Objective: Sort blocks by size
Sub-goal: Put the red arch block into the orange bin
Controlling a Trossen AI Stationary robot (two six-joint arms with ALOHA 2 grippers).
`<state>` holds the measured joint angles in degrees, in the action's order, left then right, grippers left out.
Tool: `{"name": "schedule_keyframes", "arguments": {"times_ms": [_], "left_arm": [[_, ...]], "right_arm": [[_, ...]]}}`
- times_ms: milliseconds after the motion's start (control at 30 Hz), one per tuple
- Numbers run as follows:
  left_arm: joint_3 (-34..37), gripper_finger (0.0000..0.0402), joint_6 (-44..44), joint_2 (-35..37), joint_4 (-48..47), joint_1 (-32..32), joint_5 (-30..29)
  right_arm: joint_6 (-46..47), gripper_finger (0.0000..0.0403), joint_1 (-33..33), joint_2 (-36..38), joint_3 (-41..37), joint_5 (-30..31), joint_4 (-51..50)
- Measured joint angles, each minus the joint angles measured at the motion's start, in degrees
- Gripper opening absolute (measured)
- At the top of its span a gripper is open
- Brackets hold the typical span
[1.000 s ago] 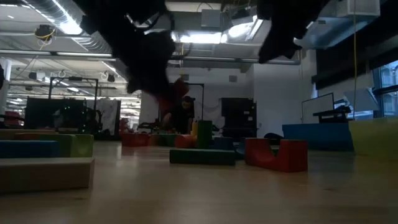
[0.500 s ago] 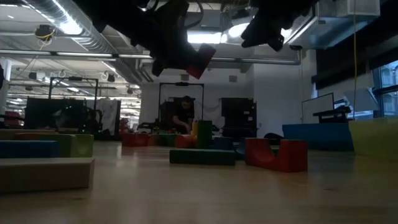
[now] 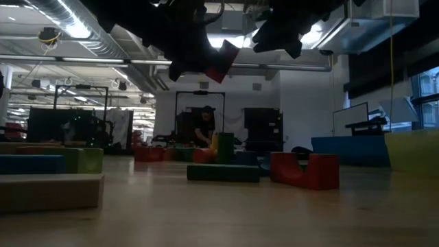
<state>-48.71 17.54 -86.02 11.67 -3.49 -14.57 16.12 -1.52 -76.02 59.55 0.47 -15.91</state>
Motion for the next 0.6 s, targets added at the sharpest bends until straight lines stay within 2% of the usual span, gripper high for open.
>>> {"name": "schedule_keyframes", "arguments": {"times_ms": [200, 333, 433, 600], "left_arm": [[0.0, 0.003, 0.3, 0.0, -0.5, 0.0, 0.0], [0.0, 0.0027, 0.3, 0.0, -0.5, 0.0, 0.0], [0.0, 0.0033, 0.4, 0.0, -0.4, 0.0, 0.0], [0.0, 0.0031, 1.2, 0.0, 0.3, 0.0, 0.0]], "right_arm": [[0.1, 0.0127, 0.0, -0.1, 0.0, 2.5, -0.1], [0.1, 0.0131, 0.0, -0.1, 0.0, 1.0, -0.1], [0.1, 0.0153, 0.0, -0.7, 0.0, -1.3, 0.0], [-0.1, 0.0199, 0.0, -2.8, 0.0, -1.6, 1.5]]}}
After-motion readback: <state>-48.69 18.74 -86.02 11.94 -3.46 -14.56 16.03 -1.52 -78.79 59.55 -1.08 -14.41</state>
